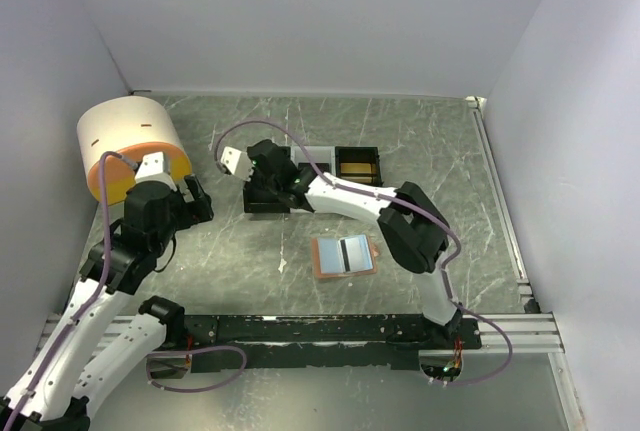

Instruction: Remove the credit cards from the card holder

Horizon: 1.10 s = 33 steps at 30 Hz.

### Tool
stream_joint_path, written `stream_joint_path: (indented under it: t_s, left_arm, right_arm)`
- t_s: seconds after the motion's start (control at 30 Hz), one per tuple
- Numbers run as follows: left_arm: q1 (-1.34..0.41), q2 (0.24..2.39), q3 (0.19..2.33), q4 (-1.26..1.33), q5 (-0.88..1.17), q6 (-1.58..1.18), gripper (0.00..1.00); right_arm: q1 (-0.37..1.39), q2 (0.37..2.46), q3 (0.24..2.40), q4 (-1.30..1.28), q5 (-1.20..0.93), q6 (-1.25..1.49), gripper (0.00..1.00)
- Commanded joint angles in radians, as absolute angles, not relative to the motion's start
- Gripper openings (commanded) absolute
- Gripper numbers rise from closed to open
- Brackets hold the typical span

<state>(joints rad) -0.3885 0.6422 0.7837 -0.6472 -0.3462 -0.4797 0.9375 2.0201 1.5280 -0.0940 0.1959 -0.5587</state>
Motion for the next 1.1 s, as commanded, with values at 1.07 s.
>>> stream_joint_path:
  t_s: [1.07]
  left_arm:
    - [-0.385,0.530,0.796,-0.675,-0.443,-0.504,1.00]
  right_arm:
    - [0.874,2.319,1.721,-0.058,0.295,-0.881,0.03]
